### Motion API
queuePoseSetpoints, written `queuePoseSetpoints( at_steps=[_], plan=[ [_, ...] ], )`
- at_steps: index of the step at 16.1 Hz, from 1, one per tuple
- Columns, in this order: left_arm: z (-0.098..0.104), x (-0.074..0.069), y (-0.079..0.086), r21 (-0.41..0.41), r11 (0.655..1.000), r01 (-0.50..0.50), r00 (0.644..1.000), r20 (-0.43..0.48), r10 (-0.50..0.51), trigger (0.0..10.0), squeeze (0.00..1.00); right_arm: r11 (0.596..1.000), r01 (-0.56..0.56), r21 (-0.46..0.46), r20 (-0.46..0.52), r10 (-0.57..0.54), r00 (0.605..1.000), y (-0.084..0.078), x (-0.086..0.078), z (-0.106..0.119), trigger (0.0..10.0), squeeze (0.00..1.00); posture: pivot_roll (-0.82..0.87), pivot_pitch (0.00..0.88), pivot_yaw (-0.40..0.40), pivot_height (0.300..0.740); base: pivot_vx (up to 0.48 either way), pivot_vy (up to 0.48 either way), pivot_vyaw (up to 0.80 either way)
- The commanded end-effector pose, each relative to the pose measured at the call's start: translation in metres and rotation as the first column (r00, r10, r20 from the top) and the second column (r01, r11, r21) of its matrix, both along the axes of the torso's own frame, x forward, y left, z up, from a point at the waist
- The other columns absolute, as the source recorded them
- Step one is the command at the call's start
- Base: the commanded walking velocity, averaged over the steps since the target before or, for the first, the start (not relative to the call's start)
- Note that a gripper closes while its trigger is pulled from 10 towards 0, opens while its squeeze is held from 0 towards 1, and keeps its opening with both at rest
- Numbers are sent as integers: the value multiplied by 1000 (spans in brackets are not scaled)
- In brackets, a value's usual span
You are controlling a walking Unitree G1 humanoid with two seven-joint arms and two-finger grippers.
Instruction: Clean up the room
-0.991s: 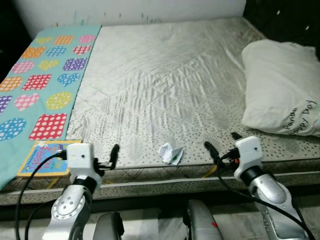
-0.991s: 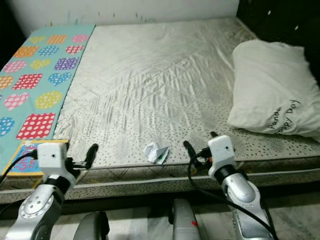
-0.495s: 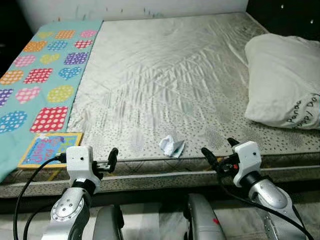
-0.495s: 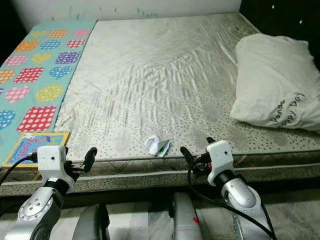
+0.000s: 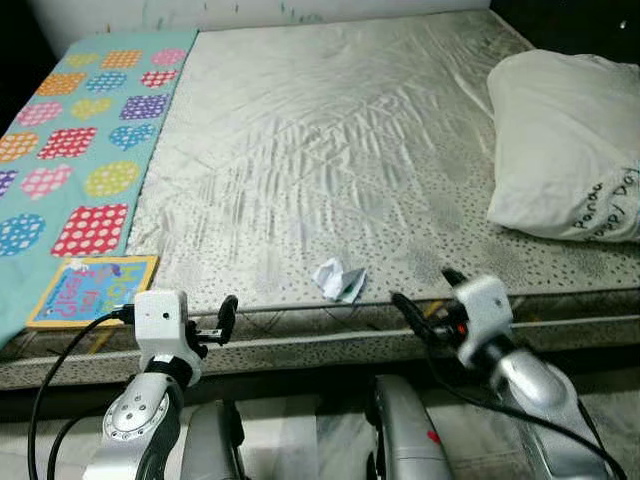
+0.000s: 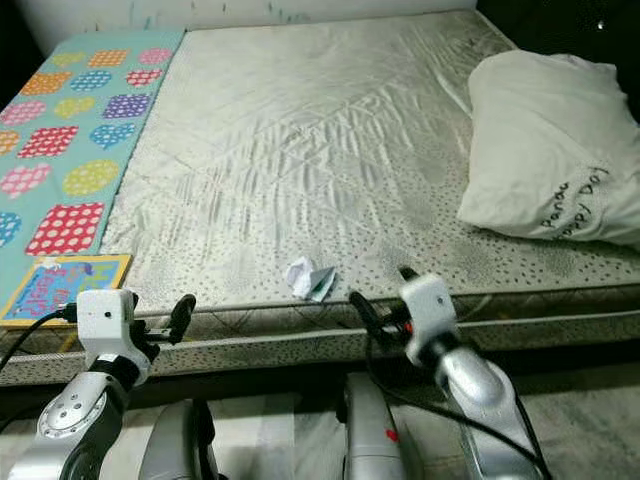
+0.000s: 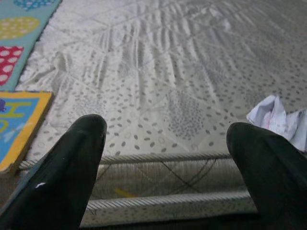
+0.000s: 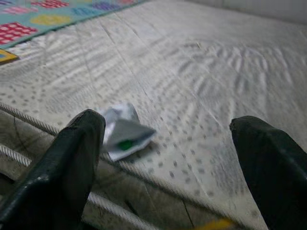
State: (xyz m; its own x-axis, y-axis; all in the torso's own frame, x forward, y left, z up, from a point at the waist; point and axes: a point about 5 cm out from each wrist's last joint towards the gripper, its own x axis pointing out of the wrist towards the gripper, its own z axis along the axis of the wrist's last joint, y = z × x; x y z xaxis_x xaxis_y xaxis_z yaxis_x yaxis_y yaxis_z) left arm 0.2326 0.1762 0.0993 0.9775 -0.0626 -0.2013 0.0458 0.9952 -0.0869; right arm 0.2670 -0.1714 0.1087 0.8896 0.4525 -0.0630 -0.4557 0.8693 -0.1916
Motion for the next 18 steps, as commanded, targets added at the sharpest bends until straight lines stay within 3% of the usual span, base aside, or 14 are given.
queuePoseSetpoints(
  at_steps=[1,5,10,15,18],
  plan=[
    [2,-2,5,29,999,-14,1000,-9,15,10000,0,999,-31,-16,-29,31,999,9,6,-3,10000,0,-162,144,43,551,0,0,0],
    [2,-3,7,38,999,-5,1000,-26,6,10000,0,990,-139,-23,-4,139,990,41,24,6,10000,0,-133,148,46,551,0,0,0],
    [5,-4,8,46,999,13,999,-34,-11,10000,0,989,-150,-9,9,151,989,53,26,4,10000,0,-118,152,59,551,0,0,585],
    [6,-2,5,40,999,26,999,-43,-24,10000,0,998,39,40,5,-39,999,48,39,4,10000,0,-110,161,63,551,0,0,0],
    [5,-5,2,27,998,53,997,-61,-52,10000,0,991,131,37,-21,-131,991,59,47,2,10000,0,-90,178,58,551,0,0,0]
  ],
)
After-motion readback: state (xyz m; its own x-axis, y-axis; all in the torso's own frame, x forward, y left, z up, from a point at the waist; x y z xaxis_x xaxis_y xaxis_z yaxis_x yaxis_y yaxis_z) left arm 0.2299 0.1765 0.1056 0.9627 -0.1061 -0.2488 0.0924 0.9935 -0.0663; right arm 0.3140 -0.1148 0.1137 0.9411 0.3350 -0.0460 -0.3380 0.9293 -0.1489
